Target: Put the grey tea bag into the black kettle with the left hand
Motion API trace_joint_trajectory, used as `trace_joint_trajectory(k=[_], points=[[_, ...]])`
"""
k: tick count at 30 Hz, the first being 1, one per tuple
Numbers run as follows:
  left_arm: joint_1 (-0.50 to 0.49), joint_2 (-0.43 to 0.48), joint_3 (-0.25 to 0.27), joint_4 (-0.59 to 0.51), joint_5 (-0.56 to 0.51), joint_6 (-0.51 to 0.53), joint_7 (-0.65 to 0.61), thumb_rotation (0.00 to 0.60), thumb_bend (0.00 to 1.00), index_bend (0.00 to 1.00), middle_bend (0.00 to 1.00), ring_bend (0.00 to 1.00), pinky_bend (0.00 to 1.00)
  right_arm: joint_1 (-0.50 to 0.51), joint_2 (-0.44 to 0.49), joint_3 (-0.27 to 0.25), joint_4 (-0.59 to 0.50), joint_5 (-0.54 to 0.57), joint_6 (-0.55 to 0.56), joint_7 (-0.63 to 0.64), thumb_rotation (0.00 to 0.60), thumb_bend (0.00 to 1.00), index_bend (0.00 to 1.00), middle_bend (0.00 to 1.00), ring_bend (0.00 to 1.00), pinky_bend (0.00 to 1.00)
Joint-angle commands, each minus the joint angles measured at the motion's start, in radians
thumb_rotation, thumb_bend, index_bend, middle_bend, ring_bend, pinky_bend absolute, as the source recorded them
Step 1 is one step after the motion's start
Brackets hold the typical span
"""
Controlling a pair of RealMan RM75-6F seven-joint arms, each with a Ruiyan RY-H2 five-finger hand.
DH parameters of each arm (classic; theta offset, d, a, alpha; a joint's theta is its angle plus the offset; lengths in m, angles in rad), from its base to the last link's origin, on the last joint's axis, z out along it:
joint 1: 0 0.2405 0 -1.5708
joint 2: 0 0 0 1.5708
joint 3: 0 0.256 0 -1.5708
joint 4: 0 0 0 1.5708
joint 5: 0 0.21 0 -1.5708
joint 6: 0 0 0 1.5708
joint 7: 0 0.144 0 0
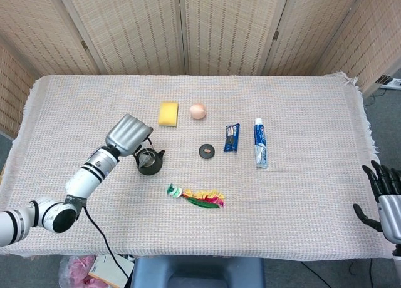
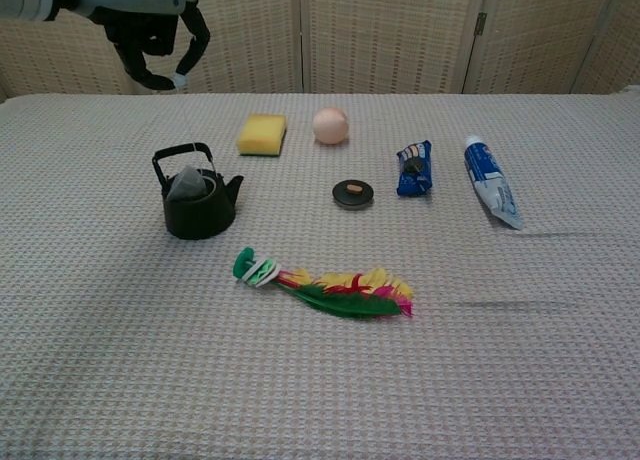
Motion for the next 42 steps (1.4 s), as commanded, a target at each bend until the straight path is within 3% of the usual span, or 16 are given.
trace_joint_trajectory(k=[1,11,18,22,24,30,38,41,42], points=[[-0.013,-0.015,-0.006,0.027,0.011,-0.019,-0.019,0.6,0.38,0.59,1.0,1.0,1.0,0.0,0.0,0.003,0.0,0.005,-0.002,0.0,0.6,0.23,0.0,0.0,0.0,0.0],[-0.039,-0.064,-0.006,0.079,0.033,-0.047,-0.046,0.6,0.38,0.59,1.0,1.0,1.0,-0.005,0.005,0.008,0.003,0.008,0.005,0.014,0.6,0.23,0.0,0.0,0.0,0.0],[-0.04,-0.146,0.019,0.105,0.065,-0.074,-0.082,0.6,0.38,0.56,1.0,1.0,1.0,-0.002,0.005,0.006,0.005,0.005,-0.004,0.02,0.6,0.23,0.0,0.0,0.0,0.0],[-0.048,-0.201,0.026,0.107,0.087,-0.082,-0.092,0.6,0.38,0.43,1.0,1.0,1.0,-0.007,0.007,0.003,0.004,-0.007,0.009,0.03,0.6,0.24,0.0,0.0,0.0,0.0],[-0.056,-0.228,0.027,0.105,0.095,-0.08,-0.086,0.6,0.37,0.3,1.0,1.0,1.0,-0.01,0.008,0.002,0.006,-0.013,0.016,0.037,0.6,0.24,0.0,0.0,0.0,0.0],[-0.076,-0.277,0.028,0.076,0.077,-0.066,-0.059,0.6,0.2,0.01,1.0,1.0,1.0,-0.015,0.013,-0.002,0.013,-0.024,0.025,0.057,0.6,0.25,0.0,0.0,0.0,0.0],[-0.081,-0.199,0.073,-0.108,-0.016,-0.004,0.047,0.6,0.19,0.0,1.0,1.0,1.0,-0.022,0.023,-0.013,0.02,-0.051,0.038,0.087,0.6,0.26,0.0,0.0,0.0,0.0],[-0.054,-0.136,0.094,-0.182,-0.085,0.03,0.035,0.6,0.3,0.0,1.0,1.0,1.0,-0.03,0.026,-0.018,0.025,-0.065,0.052,0.103,0.6,0.26,0.0,0.0,0.0,0.0],[-0.041,-0.117,0.102,-0.195,-0.105,0.039,0.021,0.6,0.38,0.0,1.0,1.0,1.0,-0.032,0.027,-0.02,0.027,-0.07,0.057,0.106,0.6,0.26,0.0,0.0,0.0,0.0]])
